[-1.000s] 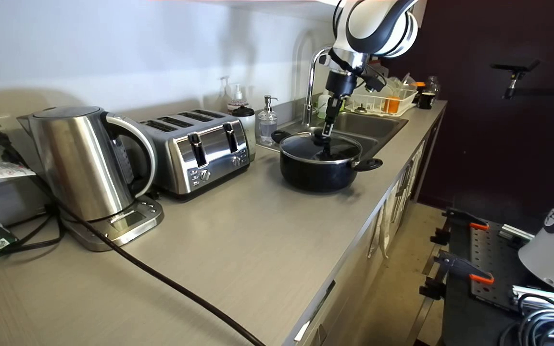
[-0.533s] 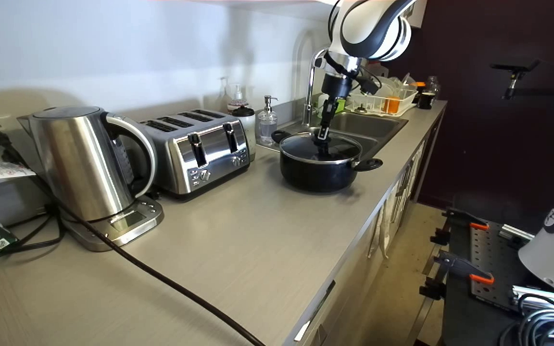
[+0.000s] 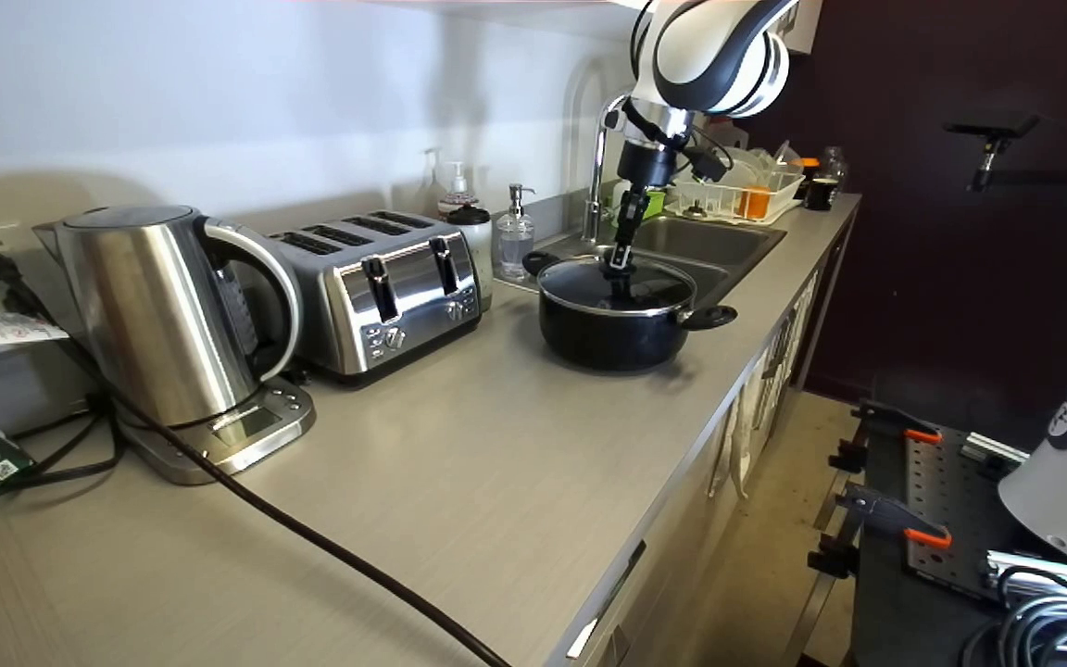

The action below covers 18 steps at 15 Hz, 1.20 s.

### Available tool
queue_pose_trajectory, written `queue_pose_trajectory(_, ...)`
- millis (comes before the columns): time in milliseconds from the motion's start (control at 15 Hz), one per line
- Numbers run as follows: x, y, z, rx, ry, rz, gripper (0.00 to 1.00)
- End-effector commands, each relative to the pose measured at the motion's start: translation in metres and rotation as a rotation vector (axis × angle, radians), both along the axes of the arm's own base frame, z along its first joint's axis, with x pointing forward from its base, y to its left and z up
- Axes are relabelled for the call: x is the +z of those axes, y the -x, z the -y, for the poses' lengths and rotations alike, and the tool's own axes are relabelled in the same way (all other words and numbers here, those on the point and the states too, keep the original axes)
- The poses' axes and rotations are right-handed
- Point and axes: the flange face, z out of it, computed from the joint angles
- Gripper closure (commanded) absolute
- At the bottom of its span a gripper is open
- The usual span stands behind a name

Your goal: Uncover the pot

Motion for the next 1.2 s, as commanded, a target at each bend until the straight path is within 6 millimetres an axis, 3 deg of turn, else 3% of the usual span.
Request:
queue_pose_trajectory(0, 0.018, 0.006, -0.008, 0.049, -0.012, 0.043, 0.75)
queue_pose_trajectory(400, 0.049, 0.035, -0.043, 0.205, -0.004, 0.107, 0.75)
queue_pose_trajectory(667, 0.057, 0.057, -0.076, 0.331, -0.009, 0.120, 0.75)
queue_pose_trajectory(1000, 0.049, 0.073, -0.137, 0.514, 0.009, 0.088, 0.75)
queue_pose_trajectory(1133, 0.049, 0.077, -0.172, 0.592, 0.024, 0.089, 0.75)
